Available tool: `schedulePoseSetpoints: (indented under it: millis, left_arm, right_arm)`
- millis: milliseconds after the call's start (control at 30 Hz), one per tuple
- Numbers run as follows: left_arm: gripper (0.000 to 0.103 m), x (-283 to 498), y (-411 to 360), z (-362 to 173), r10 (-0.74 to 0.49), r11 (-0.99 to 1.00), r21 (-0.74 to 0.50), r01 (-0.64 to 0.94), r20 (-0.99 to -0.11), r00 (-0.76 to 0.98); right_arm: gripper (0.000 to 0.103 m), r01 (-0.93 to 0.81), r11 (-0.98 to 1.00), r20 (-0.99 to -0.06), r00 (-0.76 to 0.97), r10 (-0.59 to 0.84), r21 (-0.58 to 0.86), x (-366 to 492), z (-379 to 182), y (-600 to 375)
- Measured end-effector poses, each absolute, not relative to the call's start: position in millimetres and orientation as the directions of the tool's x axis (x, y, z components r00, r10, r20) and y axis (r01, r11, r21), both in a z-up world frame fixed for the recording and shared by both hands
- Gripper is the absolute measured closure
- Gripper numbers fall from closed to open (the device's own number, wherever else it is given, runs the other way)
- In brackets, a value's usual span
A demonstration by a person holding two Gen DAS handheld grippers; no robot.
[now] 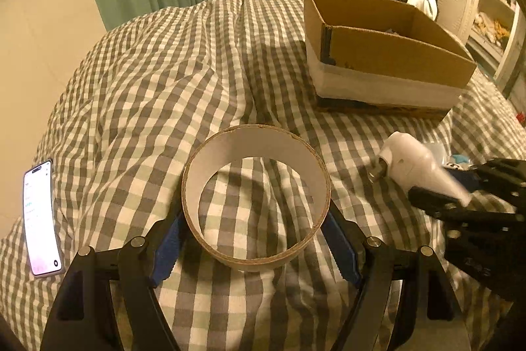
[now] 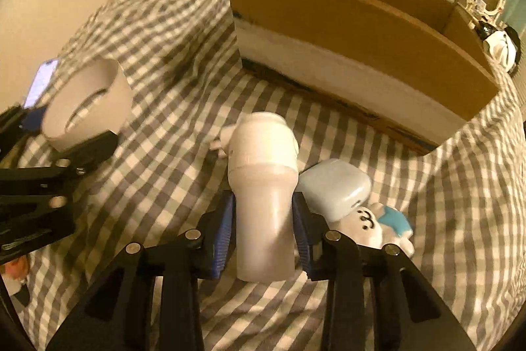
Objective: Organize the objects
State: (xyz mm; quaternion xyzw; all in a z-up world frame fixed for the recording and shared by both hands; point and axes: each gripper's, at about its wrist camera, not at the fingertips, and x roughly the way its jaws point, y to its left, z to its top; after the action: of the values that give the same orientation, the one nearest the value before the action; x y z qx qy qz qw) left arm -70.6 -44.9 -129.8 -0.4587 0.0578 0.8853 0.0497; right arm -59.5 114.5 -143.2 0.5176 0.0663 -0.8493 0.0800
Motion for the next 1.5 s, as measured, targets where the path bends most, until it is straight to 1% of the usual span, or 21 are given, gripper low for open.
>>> schedulePoseSetpoints:
  millis: [167, 200, 267, 333, 467, 533, 567, 633, 667, 700, 833, 967, 1067, 1200, 1400, 1500]
  left_arm:
    - [0.024, -61, -46, -118, 0.068, -0.991, 0.011, -0.133, -0.817, -0.572]
    - [0.024, -59, -46, -115, 0.073, -0.991, 0.004, -0.132, -0.816, -0.573]
    - [0.024, -53, -44, -109, 0.085, -0.991, -0.009, -0.133, -0.812, -0.577]
    - [0.024, -47, -42, -105, 0.095, -0.990, -0.017, -0.139, -0.810, -0.579]
    - [0.024, -38, -36, -96, 0.089, -0.990, -0.005, -0.144, -0.805, -0.587]
    - [0.024, -37, -36, -96, 0.084, -0.990, -0.001, -0.141, -0.805, -0.587]
    - [0.024, -38, -36, -96, 0.081, -0.990, 0.002, -0.139, -0.806, -0.587]
    - [0.024, -41, -35, -99, 0.075, -0.991, 0.007, -0.137, -0.810, -0.582]
    - [0.024, -43, -34, -102, 0.072, -0.990, 0.011, -0.139, -0.814, -0.577]
    - [0.024, -46, -34, -106, 0.063, -0.990, 0.020, -0.138, -0.818, -0.571]
    - [0.024, -60, -36, -117, 0.057, -0.992, 0.016, -0.122, -0.819, -0.571]
    - [0.024, -75, -39, -128, -0.016, -0.995, 0.066, -0.068, -0.821, -0.570]
    - [0.024, -83, -44, -130, 0.007, -0.998, 0.033, -0.058, -0.816, -0.578]
    - [0.024, -87, -44, -133, 0.020, -0.997, 0.027, -0.072, -0.816, -0.578]
    - [0.024, -85, -45, -135, 0.035, -0.997, 0.013, -0.078, -0.818, -0.574]
    - [0.024, -80, -46, -132, 0.043, -0.997, 0.005, -0.081, -0.817, -0.575]
  right_arm:
    - [0.073, 0.198, -0.979, -0.854, -0.516, -0.065, -0.045, -44, -118, 117]
    - [0.078, 0.196, -0.980, -0.848, -0.525, -0.070, -0.041, -41, -112, 121]
    - [0.103, 0.197, -0.980, -0.839, -0.539, -0.072, -0.042, -34, -102, 123]
    - [0.103, 0.199, -0.979, -0.838, -0.542, -0.065, -0.053, -27, -94, 126]
    - [0.103, 0.199, -0.980, -0.840, -0.531, -0.111, 0.004, -23, -92, 131]
    - [0.102, 0.195, -0.981, -0.836, -0.536, -0.113, 0.008, -17, -93, 134]
    - [0.101, 0.192, -0.981, -0.837, -0.536, -0.113, 0.010, -17, -93, 135]
    - [0.088, 0.174, -0.985, -0.836, -0.538, -0.106, 0.013, -19, -97, 135]
    - [0.078, 0.169, -0.985, -0.842, -0.529, -0.106, 0.018, -23, -100, 135]
    - [0.074, 0.171, -0.985, -0.844, -0.525, -0.111, 0.023, -25, -102, 135]
    - [0.074, 0.182, -0.982, -0.857, -0.497, -0.131, 0.045, -44, -116, 129]
    - [0.073, 0.185, -0.982, -0.877, -0.464, -0.128, 0.046, -63, -135, 122]
    - [0.067, 0.176, -0.983, -0.880, -0.454, -0.136, 0.060, -71, -142, 123]
    - [0.058, 0.165, -0.984, -0.895, -0.425, -0.138, 0.074, -83, -155, 123]
    - [0.058, 0.150, -0.985, -0.918, -0.373, -0.136, 0.086, -96, -172, 120]
    - [0.059, 0.134, -0.986, -0.904, -0.405, -0.141, 0.094, -88, -164, 125]
